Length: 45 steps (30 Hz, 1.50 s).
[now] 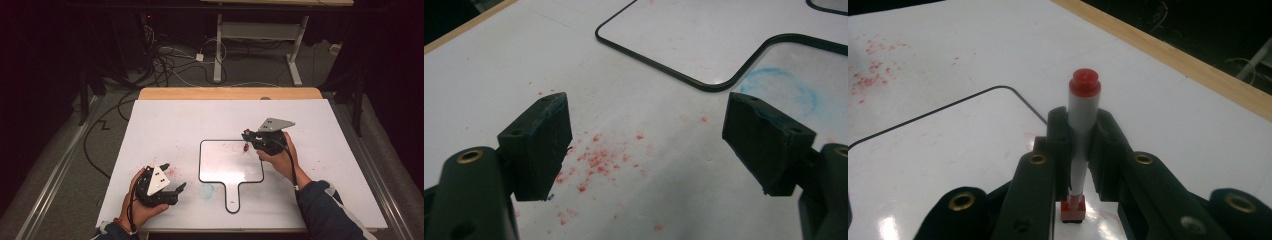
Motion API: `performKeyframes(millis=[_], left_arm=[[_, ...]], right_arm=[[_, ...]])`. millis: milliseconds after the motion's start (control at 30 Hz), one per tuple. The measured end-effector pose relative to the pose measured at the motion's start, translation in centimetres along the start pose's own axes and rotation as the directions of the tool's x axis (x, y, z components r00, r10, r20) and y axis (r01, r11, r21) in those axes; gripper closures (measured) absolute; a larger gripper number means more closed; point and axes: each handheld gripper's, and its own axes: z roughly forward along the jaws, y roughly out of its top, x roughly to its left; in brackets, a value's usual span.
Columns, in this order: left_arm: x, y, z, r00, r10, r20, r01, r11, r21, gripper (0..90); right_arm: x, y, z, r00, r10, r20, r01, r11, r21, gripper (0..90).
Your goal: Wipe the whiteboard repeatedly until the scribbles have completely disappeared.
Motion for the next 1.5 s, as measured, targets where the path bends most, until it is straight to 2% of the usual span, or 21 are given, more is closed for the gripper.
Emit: performKeyframes(millis=[33, 100, 167, 200, 233, 333, 467, 533, 633, 767, 800, 867, 967, 1033, 1167, 1233, 1333, 1433, 1500], left_arm=[[0.0, 0.0, 0.0, 1.0000, 0.001, -0.001, -0.001, 1.0000, 0.000, 19.3], [0.0, 0.0, 0.0, 1.0000, 0.001, -0.001, -0.001, 1.0000, 0.000, 19.3], [0.0, 0.0, 0.0, 1.0000, 0.001, -0.001, -0.001, 1.0000, 0.000, 19.3], [0.0, 0.0, 0.0, 1.0000, 0.000, 0.001, 0.000, 1.0000, -0.001, 19.3], [0.0, 0.0, 0.0, 1.0000, 0.001, 0.002, -0.001, 1.0000, -0.002, 19.3], [0.1, 0.0, 0.0, 1.0000, -0.004, 0.004, 0.004, 1.0000, -0.003, 19.3], [0.1, 0.0, 0.0, 1.0000, -0.002, 0.009, 0.002, 1.0000, -0.003, 19.2], [0.0, 0.0, 0.0, 0.9999, -0.001, 0.010, 0.002, 1.0000, -0.004, 19.2], [0.1, 0.1, 0.0, 0.9999, 0.011, 0.006, -0.011, 0.9999, -0.008, 19.3], [0.0, 0.1, 0.0, 0.9999, 0.002, 0.014, -0.002, 1.0000, -0.004, 19.3], [0.0, 0.1, 0.0, 0.9999, 0.012, 0.009, -0.012, 0.9999, -0.009, 19.3], [0.0, 0.1, 0.0, 0.9999, 0.009, 0.010, -0.009, 0.9999, -0.009, 19.2], [0.0, 0.1, 0.0, 0.9999, 0.012, 0.010, -0.012, 0.9999, -0.008, 19.3], [0.0, 0.1, 0.0, 0.9999, 0.009, 0.012, -0.009, 0.9999, -0.009, 19.2], [-0.1, 0.1, 0.1, 0.9998, 0.000, 0.019, 0.000, 1.0000, 0.001, 19.3], [-0.1, 0.1, 0.1, 0.9998, 0.015, 0.009, -0.015, 0.9999, 0.004, 19.3], [0.0, 0.1, 0.1, 0.9999, 0.015, 0.002, -0.015, 0.9999, 0.007, 19.2], [0.0, 0.1, 0.1, 0.9999, 0.013, 0.001, -0.013, 0.9999, 0.007, 19.1], [0.0, 0.1, 0.2, 0.9999, 0.014, 0.002, -0.014, 0.9999, 0.007, 19.1]], right_arm=[[0.0, 0.1, 0.0, 1.0000, -0.007, 0.004, 0.007, 1.000, 0.004, 81.3], [-0.2, 0.1, 0.1, 0.9981, -0.022, 0.057, 0.021, 1.000, 0.014, 81.3], [-0.8, -0.1, 0.1, 0.9873, -0.069, 0.143, 0.064, 0.997, 0.040, 81.3], [-1.2, -0.2, 0.1, 0.9864, -0.051, 0.156, 0.046, 0.998, 0.036, 81.3], [-1.6, -0.4, 0.1, 0.9891, -0.015, 0.146, 0.012, 1.000, 0.020, 81.3], [-1.5, -0.4, 0.1, 0.9913, -0.011, 0.131, 0.009, 1.000, 0.015, 81.2], [-0.5, -0.1, 0.3, 0.9998, -0.003, 0.019, 0.003, 1.000, -0.009, 81.2], [0.2, 0.0, 0.3, 0.9995, 0.001, -0.032, -0.001, 1.000, -0.018, 81.2], [0.9, 0.2, 0.3, 0.9966, -0.001, -0.083, -0.001, 1.000, -0.015, 81.2], [1.5, 0.3, -0.1, 0.9932, -0.008, -0.116, 0.008, 1.000, -0.001, 81.2], [1.6, 0.2, -0.2, 0.9936, -0.017, -0.112, 0.017, 1.000, -0.002, 81.2], [1.5, 0.1, -0.5, 0.9953, -0.021, -0.094, 0.021, 1.000, 0.004, 81.2], [1.1, 0.0, -0.9, 0.9994, -0.033, -0.012, 0.033, 0.999, 0.026, 81.3], [1.0, -0.2, -1.1, 0.9998, -0.017, -0.007, 0.017, 1.000, 0.022, 81.2], [1.8, -0.2, -1.4, 0.9985, -0.044, -0.032, 0.045, 0.998, 0.033, 81.3], [1.9, -0.1, -1.7, 0.9986, -0.048, -0.020, 0.049, 0.998, 0.047, 81.3], [1.3, -0.3, -2.2, 0.9972, -0.064, 0.038, 0.061, 0.995, 0.080, 81.3], [0.7, -0.5, -2.7, 0.9974, -0.043, 0.057, 0.038, 0.995, 0.091, 81.3], [0.9, -0.7, -2.8, 0.9971, -0.047, 0.060, 0.043, 0.996, 0.081, 81.3]])
